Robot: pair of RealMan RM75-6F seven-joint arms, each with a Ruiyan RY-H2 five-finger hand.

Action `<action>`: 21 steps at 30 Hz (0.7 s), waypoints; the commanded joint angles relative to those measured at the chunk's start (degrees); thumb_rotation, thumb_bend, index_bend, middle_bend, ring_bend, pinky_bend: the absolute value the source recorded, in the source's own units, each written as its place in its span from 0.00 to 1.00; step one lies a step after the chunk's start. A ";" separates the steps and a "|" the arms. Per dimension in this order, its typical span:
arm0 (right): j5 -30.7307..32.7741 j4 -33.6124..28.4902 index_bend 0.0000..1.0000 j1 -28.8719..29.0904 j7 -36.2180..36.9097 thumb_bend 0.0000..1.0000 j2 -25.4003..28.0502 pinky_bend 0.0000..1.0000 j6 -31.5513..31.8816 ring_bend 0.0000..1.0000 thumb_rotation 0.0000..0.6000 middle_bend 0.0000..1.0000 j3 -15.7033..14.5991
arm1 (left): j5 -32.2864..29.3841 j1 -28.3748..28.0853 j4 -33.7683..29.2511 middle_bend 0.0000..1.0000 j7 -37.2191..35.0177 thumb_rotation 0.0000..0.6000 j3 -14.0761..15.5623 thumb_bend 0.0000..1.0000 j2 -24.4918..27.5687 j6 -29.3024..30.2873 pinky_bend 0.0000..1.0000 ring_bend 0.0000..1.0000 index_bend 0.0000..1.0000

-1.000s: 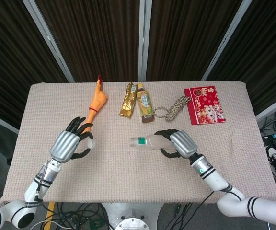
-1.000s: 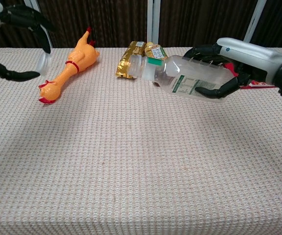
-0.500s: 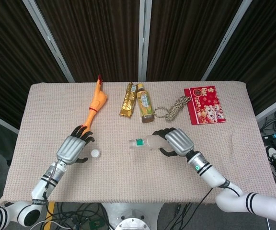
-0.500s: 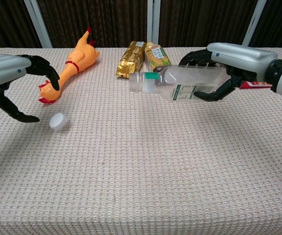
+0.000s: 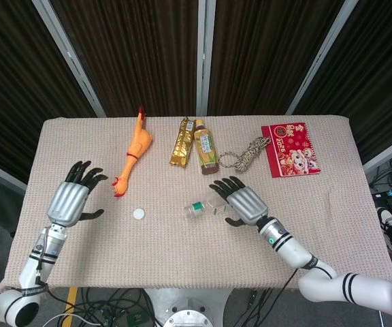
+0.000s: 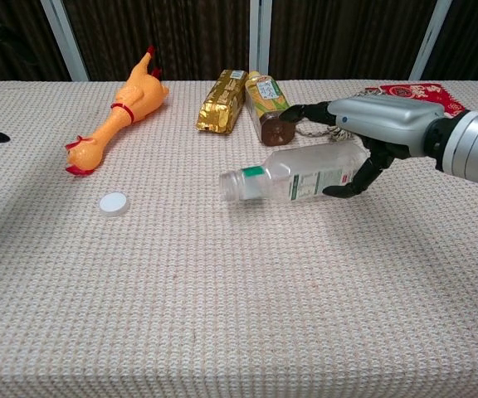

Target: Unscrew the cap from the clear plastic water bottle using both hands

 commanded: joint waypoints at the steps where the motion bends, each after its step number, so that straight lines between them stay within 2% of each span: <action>1: -0.93 -1.97 0.00 -2.22 2.35 0.17 3.54 0.01 3.07 0.00 1.00 0.04 -0.15 | -1.32 1.67 0.33 0.16 -3.49 1.00 -0.01 0.06 2.53 0.09 0.02 0.03 0.25; 6: -2.56 -1.83 0.00 -7.81 7.72 0.19 9.23 0.07 10.63 0.00 1.00 0.10 -0.86 | -3.99 5.58 3.58 0.16 -6.59 1.00 0.27 0.06 4.22 2.90 0.02 0.03 0.26; 11: -4.45 -2.57 0.00 -14.27 12.35 0.22 15.74 0.09 17.88 0.00 1.00 0.12 -2.93 | -5.76 10.73 6.16 0.16 -7.94 1.00 1.19 0.06 5.10 7.56 0.02 0.03 0.27; 15: -5.60 -3.65 0.00 -20.46 14.68 0.22 19.34 0.09 24.98 0.00 1.00 0.12 -4.90 | -5.31 14.83 4.36 0.16 -8.57 1.00 3.02 0.06 6.35 11.02 0.02 0.03 0.27; 21: -5.07 -4.37 0.00 -29.05 16.07 0.22 21.30 0.08 33.55 0.00 1.00 0.12 -6.99 | -1.39 20.08 -0.45 0.16 -5.38 1.00 5.98 0.06 6.41 17.79 0.02 0.03 0.27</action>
